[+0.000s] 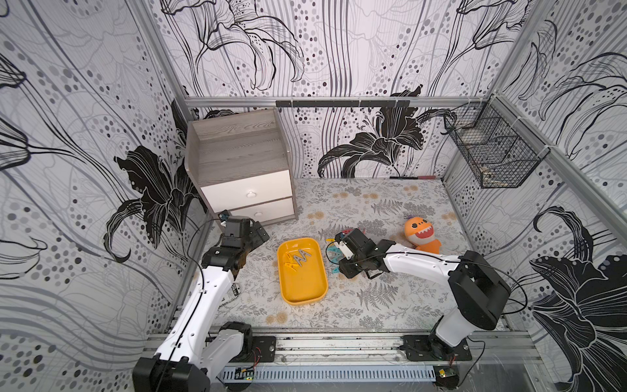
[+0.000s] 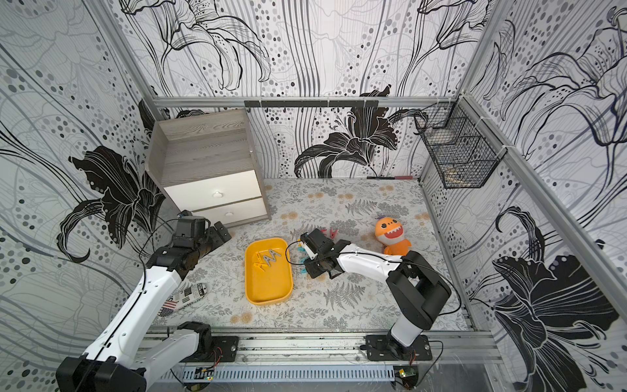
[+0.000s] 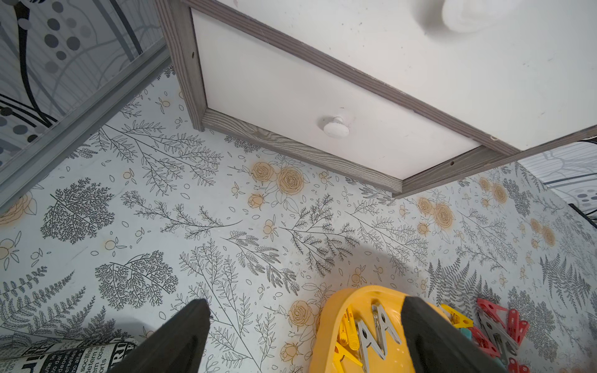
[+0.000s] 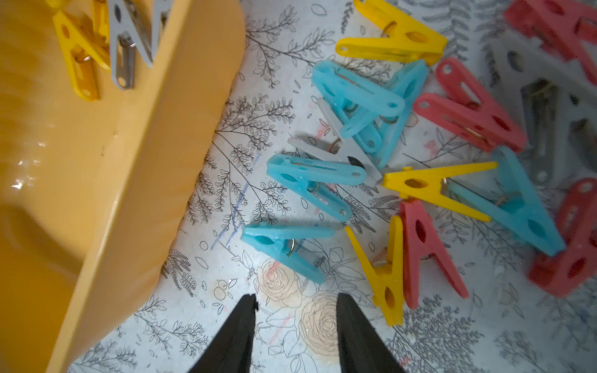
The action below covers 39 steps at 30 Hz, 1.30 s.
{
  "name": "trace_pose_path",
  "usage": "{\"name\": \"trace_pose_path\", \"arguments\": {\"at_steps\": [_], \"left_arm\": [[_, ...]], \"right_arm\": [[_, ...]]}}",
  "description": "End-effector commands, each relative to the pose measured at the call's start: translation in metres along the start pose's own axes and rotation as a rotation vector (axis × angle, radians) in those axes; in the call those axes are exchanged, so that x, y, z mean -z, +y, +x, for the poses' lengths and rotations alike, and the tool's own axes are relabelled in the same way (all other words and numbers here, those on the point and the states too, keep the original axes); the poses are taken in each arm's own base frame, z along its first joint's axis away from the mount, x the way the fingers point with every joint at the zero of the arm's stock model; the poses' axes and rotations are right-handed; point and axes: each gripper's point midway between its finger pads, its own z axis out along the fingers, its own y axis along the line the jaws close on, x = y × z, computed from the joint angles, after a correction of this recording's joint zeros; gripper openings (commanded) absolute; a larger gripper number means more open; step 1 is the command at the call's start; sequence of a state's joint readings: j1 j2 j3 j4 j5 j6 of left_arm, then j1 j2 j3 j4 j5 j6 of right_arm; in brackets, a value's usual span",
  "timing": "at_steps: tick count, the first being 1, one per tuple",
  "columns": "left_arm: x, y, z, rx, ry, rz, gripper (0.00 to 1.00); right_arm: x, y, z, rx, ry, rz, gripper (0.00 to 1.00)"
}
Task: Put the clothespins into the storage box
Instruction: Pick up the clothespin from the center of the board.
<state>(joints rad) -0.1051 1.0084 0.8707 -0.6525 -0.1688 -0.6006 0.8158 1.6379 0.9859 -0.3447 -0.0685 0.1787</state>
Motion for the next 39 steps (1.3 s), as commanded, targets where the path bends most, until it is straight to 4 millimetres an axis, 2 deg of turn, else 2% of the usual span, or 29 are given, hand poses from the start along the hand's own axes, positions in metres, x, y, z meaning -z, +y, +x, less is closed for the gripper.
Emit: {"name": "trace_pose_path", "arguments": {"at_steps": [1, 9, 17, 20, 23, 27, 34, 39], "left_arm": [[0.011, -0.006, -0.013, -0.007, -0.041, 0.017, 0.97], [0.011, -0.005, -0.015, -0.009, -0.043, 0.011, 0.97], [0.011, -0.007, -0.018, -0.009, -0.047, 0.008, 0.97], [0.011, -0.007, -0.018, -0.012, -0.047, 0.007, 0.97], [0.010, -0.006, -0.017, -0.011, -0.045, 0.003, 0.97], [0.010, -0.006, -0.017, -0.010, -0.044, 0.006, 0.97], [0.010, -0.008, -0.016, -0.004, -0.041, 0.017, 0.97], [0.010, -0.008, -0.016, -0.005, -0.039, 0.017, 0.97]], "right_arm": [[-0.012, 0.007, 0.004, 0.120, 0.026, -0.046, 0.47], [-0.026, 0.001, 0.006, 0.237, 0.039, -0.020, 0.49], [-0.038, 0.002, 0.008, 0.263, 0.055, -0.028, 0.49], [-0.041, 0.003, 0.011, 0.268, 0.064, -0.040, 0.42], [-0.040, 0.009, 0.014, 0.271, 0.063, -0.073, 0.32], [-0.031, 0.018, 0.014, 0.272, 0.039, -0.119, 0.22], [-0.013, 0.021, 0.013, 0.261, 0.023, -0.134, 0.11], [0.018, 0.022, -0.006, 0.258, -0.040, -0.108, 0.10]]}}
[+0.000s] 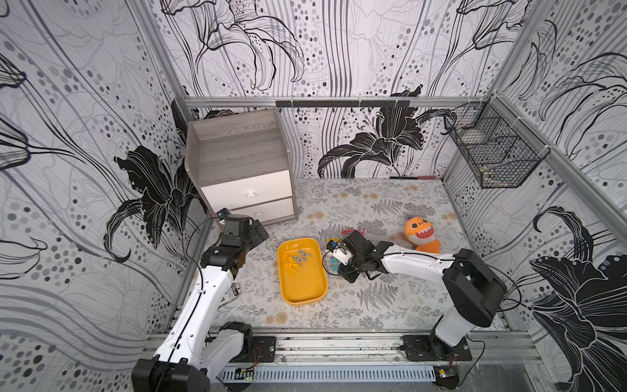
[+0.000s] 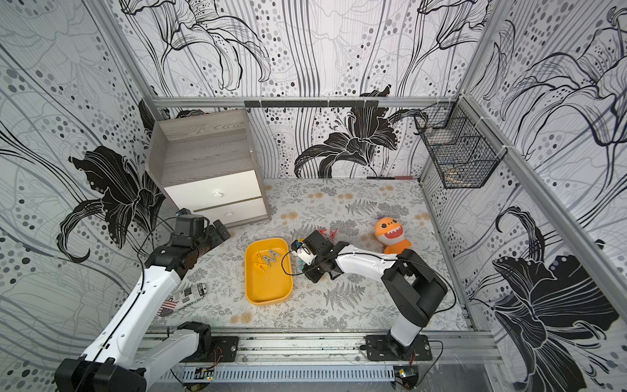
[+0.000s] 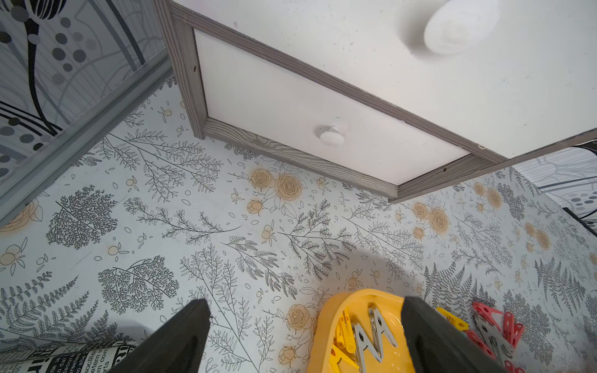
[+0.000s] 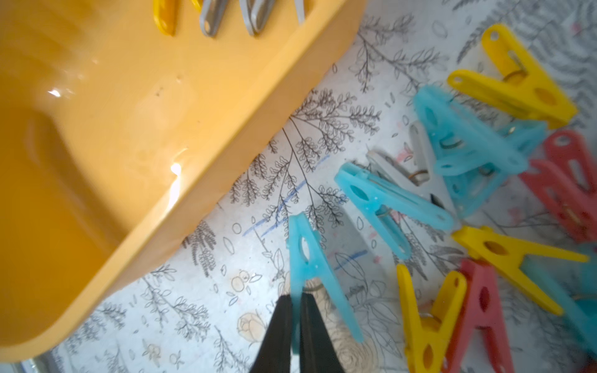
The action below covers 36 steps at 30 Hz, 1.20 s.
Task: Put the clothespins into the storage box
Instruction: Pick up the clothespin from the center of the board, then place the clothespin in the storage box.
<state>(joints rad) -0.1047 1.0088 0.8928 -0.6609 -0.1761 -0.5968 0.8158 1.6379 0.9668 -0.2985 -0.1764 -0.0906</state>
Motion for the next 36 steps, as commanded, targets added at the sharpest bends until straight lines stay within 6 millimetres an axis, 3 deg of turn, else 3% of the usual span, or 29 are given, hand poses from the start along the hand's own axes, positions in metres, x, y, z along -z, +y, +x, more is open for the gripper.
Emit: {"name": "trace_pose_path", "arguments": {"at_steps": [1, 8, 12, 15, 18, 25, 36], "left_arm": [[0.006, -0.005, -0.009, -0.004, -0.025, 0.016, 0.97], [0.008, -0.005, -0.009, -0.003, -0.029, 0.018, 0.97], [0.004, -0.006, -0.006, 0.004, -0.019, 0.024, 0.97], [0.003, -0.008, -0.005, 0.008, -0.011, 0.029, 0.97], [0.002, -0.007, -0.005, 0.004, -0.012, 0.026, 0.97], [0.006, -0.003, -0.005, -0.017, -0.017, 0.010, 0.97], [0.003, -0.006, -0.005, -0.005, -0.017, 0.023, 0.97]], "right_arm": [[0.023, 0.002, -0.013, -0.014, -0.028, 0.011, 0.10], [0.050, 0.002, -0.051, -0.044, -0.134, 0.028, 0.07], [0.057, 0.023, -0.092, -0.055, -0.229, -0.012, 0.07], [0.046, 0.045, -0.114, -0.045, -0.224, -0.025, 0.07], [0.015, 0.054, -0.121, -0.063, -0.159, -0.012, 0.06], [-0.039, 0.064, -0.101, -0.082, -0.029, -0.009, 0.06], [-0.065, 0.035, -0.066, -0.355, 0.035, 0.182, 0.06]]}}
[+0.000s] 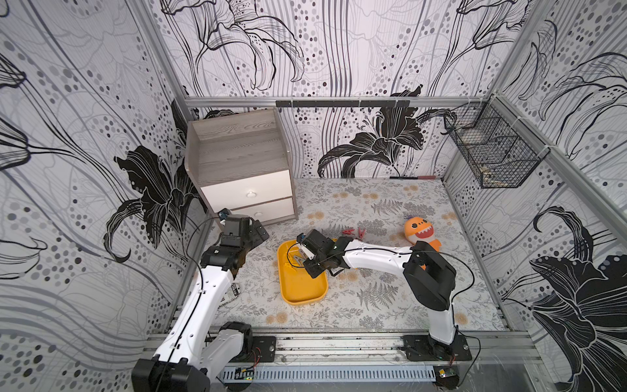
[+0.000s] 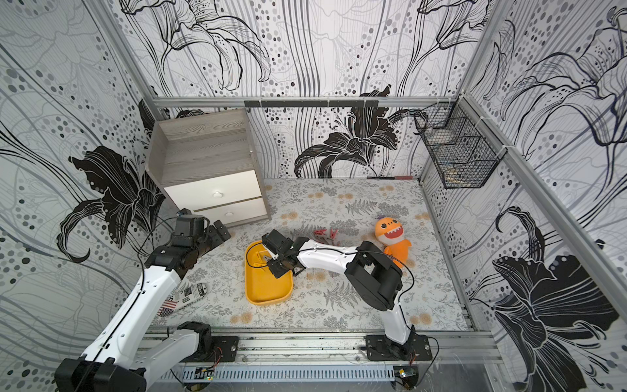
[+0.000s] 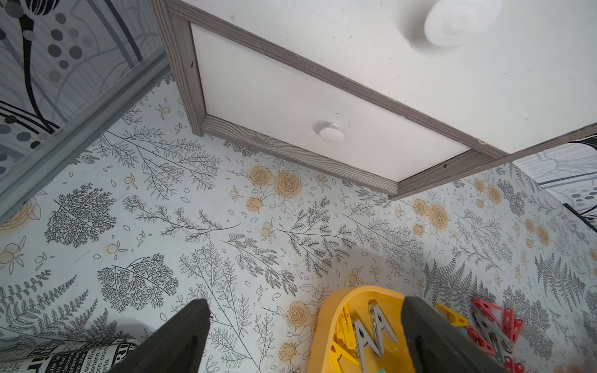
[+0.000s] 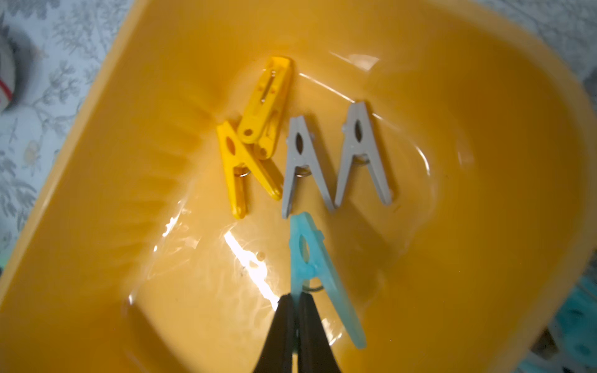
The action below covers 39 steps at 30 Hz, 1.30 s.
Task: Put the clothespins into the storage box
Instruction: Place the clothespin in the storage box.
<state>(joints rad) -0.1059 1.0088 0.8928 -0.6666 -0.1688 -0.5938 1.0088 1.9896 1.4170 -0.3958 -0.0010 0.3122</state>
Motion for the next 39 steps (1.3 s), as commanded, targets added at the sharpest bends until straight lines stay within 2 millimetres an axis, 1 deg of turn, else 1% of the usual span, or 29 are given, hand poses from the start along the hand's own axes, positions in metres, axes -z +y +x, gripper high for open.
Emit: {"name": "trace_pose_path", "arguments": {"at_steps": [1, 6, 11, 15, 20, 22, 24, 27, 29, 32, 35, 37, 39], "left_arm": [[0.003, -0.006, -0.008, 0.001, -0.025, 0.021, 0.97], [0.005, -0.006, -0.008, -0.003, -0.027, 0.020, 0.97], [0.006, -0.004, -0.007, -0.007, -0.029, 0.019, 0.97], [0.006, -0.004, -0.007, -0.011, -0.028, 0.018, 0.97], [0.005, -0.005, -0.008, -0.011, -0.028, 0.021, 0.97], [0.006, -0.005, -0.008, -0.012, -0.028, 0.018, 0.97], [0.006, -0.004, -0.007, -0.014, -0.027, 0.017, 0.97], [0.007, -0.003, -0.008, -0.016, -0.031, 0.012, 0.97], [0.006, -0.003, -0.007, -0.017, -0.028, 0.012, 0.97], [0.004, -0.003, -0.007, -0.015, -0.028, 0.012, 0.97], [0.004, -0.004, -0.006, -0.011, -0.025, 0.013, 0.97], [0.004, -0.004, -0.007, -0.011, -0.026, 0.014, 0.97], [0.004, -0.004, -0.007, -0.010, -0.027, 0.015, 0.97]], "right_arm": [[-0.011, -0.017, 0.015, -0.149, 0.018, 0.122, 0.06], [-0.023, -0.025, 0.016, -0.270, -0.007, 0.191, 0.05], [-0.029, -0.036, 0.010, -0.355, -0.064, 0.251, 0.06], [-0.034, -0.041, 0.007, -0.372, -0.076, 0.285, 0.07], [-0.048, -0.038, -0.003, -0.365, -0.080, 0.291, 0.10], [-0.049, -0.037, -0.008, -0.364, -0.087, 0.292, 0.14], [-0.047, -0.035, -0.013, -0.354, -0.089, 0.284, 0.22], [-0.036, -0.033, -0.019, -0.344, -0.112, 0.277, 0.29], [-0.025, -0.032, -0.024, -0.336, -0.131, 0.270, 0.30], [-0.001, -0.028, -0.034, -0.321, -0.168, 0.243, 0.31], [0.030, -0.026, -0.046, -0.301, -0.218, 0.224, 0.32], [0.051, -0.030, -0.053, -0.285, -0.249, 0.233, 0.34], [0.064, -0.043, -0.053, -0.281, -0.252, 0.249, 0.34]]}}
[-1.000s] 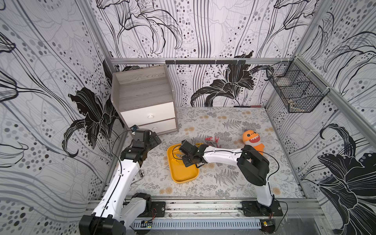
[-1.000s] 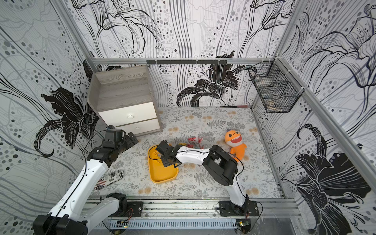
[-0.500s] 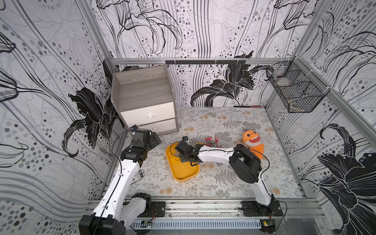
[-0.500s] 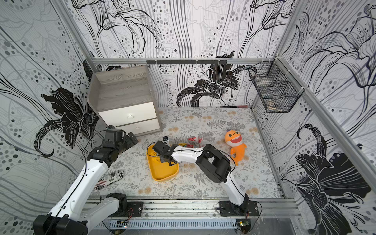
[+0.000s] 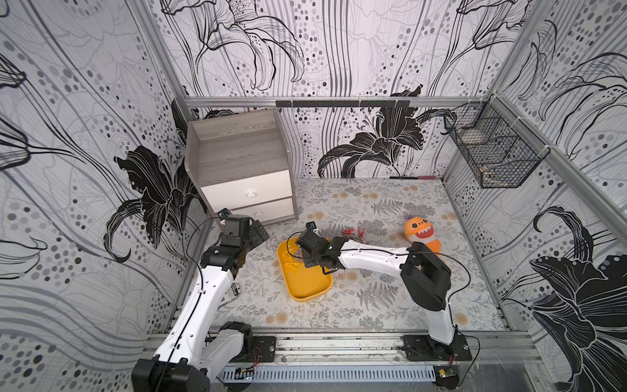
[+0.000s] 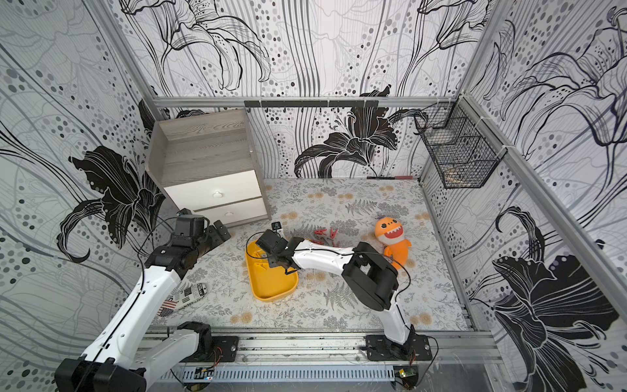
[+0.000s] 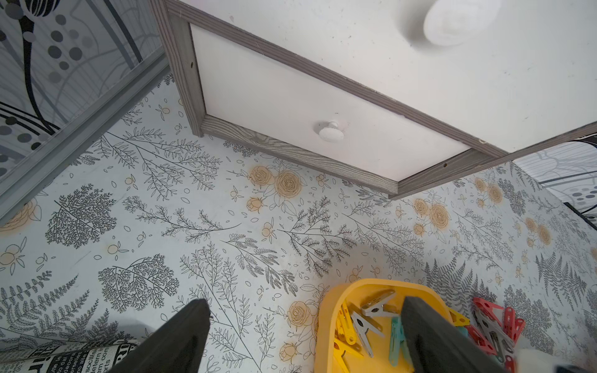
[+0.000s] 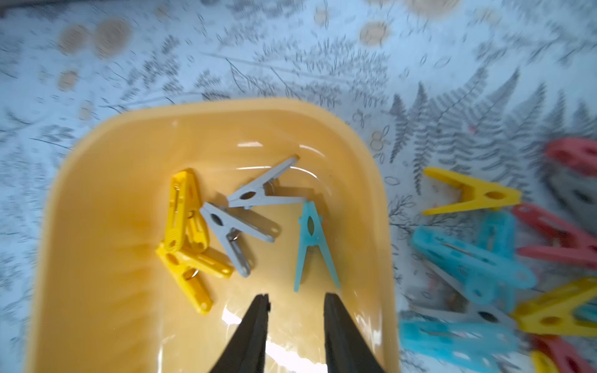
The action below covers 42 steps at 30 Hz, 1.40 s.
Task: Put the clothespins into the storage box
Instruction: Place the clothespin in the storage box, then pick up the clothespin from the center of the board.
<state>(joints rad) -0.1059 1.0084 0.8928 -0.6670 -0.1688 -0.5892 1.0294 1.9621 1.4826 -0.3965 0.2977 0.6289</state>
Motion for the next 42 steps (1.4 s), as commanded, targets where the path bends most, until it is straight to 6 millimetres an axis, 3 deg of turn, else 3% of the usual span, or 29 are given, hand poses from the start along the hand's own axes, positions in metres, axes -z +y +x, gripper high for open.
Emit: {"name": "trace_pose_path", "arguments": {"at_steps": [1, 4, 9, 15, 23, 33, 42], "left_arm": [[0.005, -0.004, -0.007, -0.005, -0.028, 0.015, 0.97], [0.006, -0.003, -0.007, -0.010, -0.028, 0.014, 0.97], [0.005, -0.004, -0.005, -0.008, -0.024, 0.018, 0.97], [0.004, -0.007, -0.007, 0.003, -0.023, 0.031, 0.97], [0.010, -0.008, -0.013, -0.001, -0.034, 0.022, 0.97], [0.011, -0.007, -0.015, -0.005, -0.035, 0.014, 0.97], [0.011, -0.005, -0.015, -0.007, -0.038, 0.006, 0.97]], "right_arm": [[0.030, -0.029, -0.020, 0.025, -0.042, 0.041, 0.35], [0.034, -0.069, -0.011, -0.009, -0.017, 0.073, 0.35], [0.035, -0.125, 0.023, -0.028, 0.060, 0.081, 0.33], [0.029, -0.115, 0.059, 0.220, 0.147, -0.066, 0.34], [0.018, -0.113, 0.067, 0.451, 0.198, -0.089, 0.34], [-0.007, -0.117, 0.077, 0.518, 0.255, -0.066, 0.32], [-0.017, -0.120, 0.084, 0.516, 0.274, -0.061, 0.32]]}}
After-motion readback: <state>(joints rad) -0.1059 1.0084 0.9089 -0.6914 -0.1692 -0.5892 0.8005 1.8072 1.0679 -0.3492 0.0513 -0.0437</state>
